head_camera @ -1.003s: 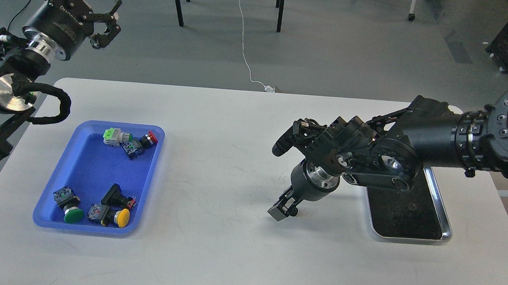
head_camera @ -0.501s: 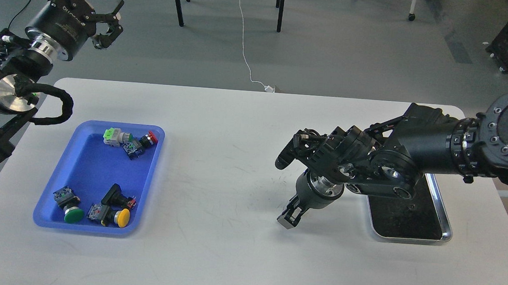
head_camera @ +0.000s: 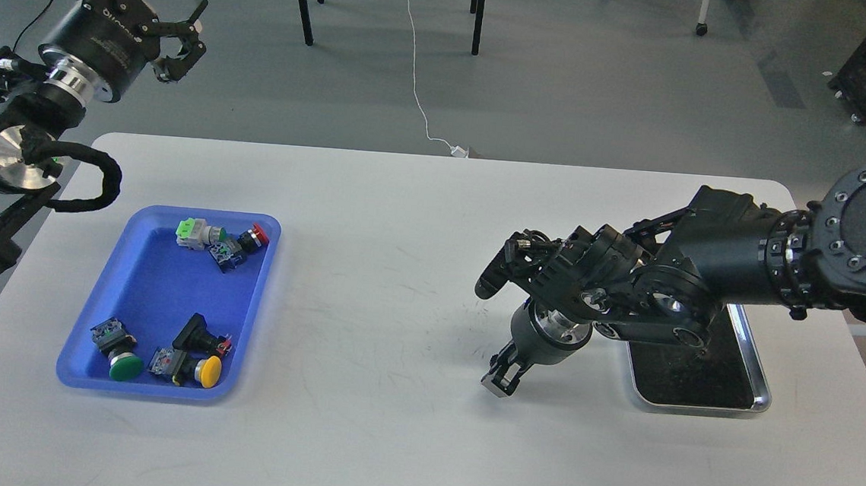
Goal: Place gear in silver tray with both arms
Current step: 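Carry the gear into the silver tray and open the right gripper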
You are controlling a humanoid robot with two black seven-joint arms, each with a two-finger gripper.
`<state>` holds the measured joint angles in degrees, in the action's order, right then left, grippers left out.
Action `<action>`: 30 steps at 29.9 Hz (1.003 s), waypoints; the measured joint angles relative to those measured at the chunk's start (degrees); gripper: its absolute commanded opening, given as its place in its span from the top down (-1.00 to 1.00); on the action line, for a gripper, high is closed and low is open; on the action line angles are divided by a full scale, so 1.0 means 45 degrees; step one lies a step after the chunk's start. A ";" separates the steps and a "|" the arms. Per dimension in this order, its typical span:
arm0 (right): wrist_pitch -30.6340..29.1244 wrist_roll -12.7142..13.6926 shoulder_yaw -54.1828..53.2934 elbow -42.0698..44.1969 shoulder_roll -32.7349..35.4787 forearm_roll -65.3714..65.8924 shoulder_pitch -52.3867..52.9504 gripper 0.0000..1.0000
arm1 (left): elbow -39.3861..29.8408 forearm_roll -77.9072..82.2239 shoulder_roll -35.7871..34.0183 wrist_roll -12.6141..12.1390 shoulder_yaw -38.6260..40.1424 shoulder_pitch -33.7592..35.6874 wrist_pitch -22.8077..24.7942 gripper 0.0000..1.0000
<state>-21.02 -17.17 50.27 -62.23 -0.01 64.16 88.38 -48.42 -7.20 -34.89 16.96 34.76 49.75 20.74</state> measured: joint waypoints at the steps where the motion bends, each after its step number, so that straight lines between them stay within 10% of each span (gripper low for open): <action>1: 0.0000 -0.0022 0.0001 -0.0002 0.0000 0.0001 0.0000 0.59 | 0.0000 0.0000 0.0000 0.0000 -0.0005 0.0000 0.0000 -0.95; 12: 0.0024 -0.0113 -0.0312 0.0127 0.0652 -0.0008 0.0657 0.63 | 0.0000 0.0000 -0.0147 0.0000 0.0017 0.0000 0.0034 -0.95; 30: 0.0294 -0.0111 -0.0179 0.0318 0.6344 0.3557 0.0019 0.61 | -0.0115 0.0004 -0.0187 0.0132 0.0032 0.0000 0.0059 -0.95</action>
<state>-19.70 -17.67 49.47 -60.80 28.54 80.16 88.47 -48.94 -7.18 -35.73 17.55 34.91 49.75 21.00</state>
